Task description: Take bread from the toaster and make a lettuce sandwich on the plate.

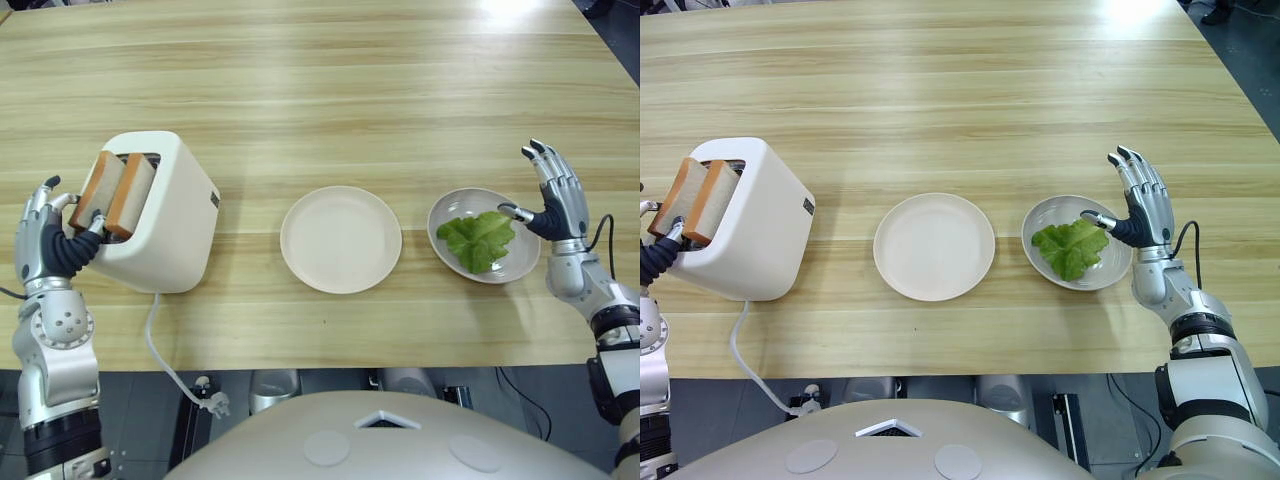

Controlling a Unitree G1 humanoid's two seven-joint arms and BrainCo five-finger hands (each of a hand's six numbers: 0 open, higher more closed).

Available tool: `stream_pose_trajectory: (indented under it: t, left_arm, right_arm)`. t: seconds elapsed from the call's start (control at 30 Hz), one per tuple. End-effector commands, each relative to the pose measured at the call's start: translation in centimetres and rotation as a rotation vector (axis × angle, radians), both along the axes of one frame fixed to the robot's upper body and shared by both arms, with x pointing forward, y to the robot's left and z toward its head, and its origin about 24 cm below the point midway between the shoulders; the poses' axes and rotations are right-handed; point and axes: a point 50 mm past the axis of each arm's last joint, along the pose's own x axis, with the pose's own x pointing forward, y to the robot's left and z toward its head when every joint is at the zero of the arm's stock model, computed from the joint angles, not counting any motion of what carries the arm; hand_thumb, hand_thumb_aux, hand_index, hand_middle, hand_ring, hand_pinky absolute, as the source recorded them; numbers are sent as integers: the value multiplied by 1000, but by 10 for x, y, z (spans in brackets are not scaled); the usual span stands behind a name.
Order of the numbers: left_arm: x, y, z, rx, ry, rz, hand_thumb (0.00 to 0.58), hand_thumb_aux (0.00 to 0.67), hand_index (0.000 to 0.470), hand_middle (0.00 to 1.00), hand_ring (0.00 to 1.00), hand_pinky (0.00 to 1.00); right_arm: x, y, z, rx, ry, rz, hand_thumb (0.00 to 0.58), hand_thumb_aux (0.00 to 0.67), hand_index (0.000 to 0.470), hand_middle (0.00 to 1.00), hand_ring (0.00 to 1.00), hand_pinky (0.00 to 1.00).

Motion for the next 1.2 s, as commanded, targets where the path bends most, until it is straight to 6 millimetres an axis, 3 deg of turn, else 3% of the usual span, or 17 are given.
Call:
stream_pose_trajectory:
  t: [0.03,0.13,0.17,0.2,0.3,0.43,0.83,0.97,1.07,1.1,1.13,1.17,1.2]
  left_arm:
    - [3,-10,-10,-31,21,-29,580,670,460,0,0,0]
    - [9,-26,6,-26,-69,-91,580,670,460,0,0,0]
    - [9,-29,13,-20,-98,-105,580,670,460,427,427,427]
    - [9,-33,20,-17,-132,-115,580,670,460,1000,1000,1000]
    - [8,-42,40,-3,-213,-145,580,670,460,1000,1000,1000]
    - [9,-53,53,7,-246,-193,580,670,460,1000,1000,1000]
    - [3,-48,101,220,-374,-150,580,670,460,1000,1000,1000]
    - [9,-66,113,234,-428,-229,580,670,460,1000,1000,1000]
    - [17,-94,122,183,-484,-368,580,670,460,1000,1000,1000]
    - [21,-103,123,169,-493,-413,580,670,460,1000,1000,1000]
    - [25,-112,124,145,-496,-459,580,670,460,1000,1000,1000]
    - [29,-120,124,114,-497,-502,580,670,460,1000,1000,1000]
    - [33,-128,124,90,-496,-542,580,670,460,1000,1000,1000]
  right_arm:
    - [4,3,-3,-10,29,-4,0,0,0,0,0,0]
    - [2,1,-9,-25,70,-23,0,0,0,0,0,0]
    - [2,0,-11,-34,80,-28,0,0,0,0,0,0]
    - [2,-1,-12,-44,88,-34,0,0,0,0,0,0]
    - [1,-3,-13,-59,99,-46,0,0,0,0,0,0]
    - [0,-1,-17,-92,120,-39,0,0,0,0,0,0]
    - [-10,-2,-47,-436,304,10,0,0,0,0,0,0]
    - [-15,-7,-52,-505,338,9,0,0,0,0,0,0]
    - [-17,-9,-55,-539,358,7,5,3,2,0,0,0]
    - [-17,-9,-55,-544,360,5,104,63,43,0,0,0]
    - [-17,-10,-56,-550,364,5,281,189,130,0,0,0]
    - [-17,-10,-56,-558,369,6,462,368,253,0,0,0]
    - [-18,-10,-57,-563,373,7,500,420,289,0,0,0]
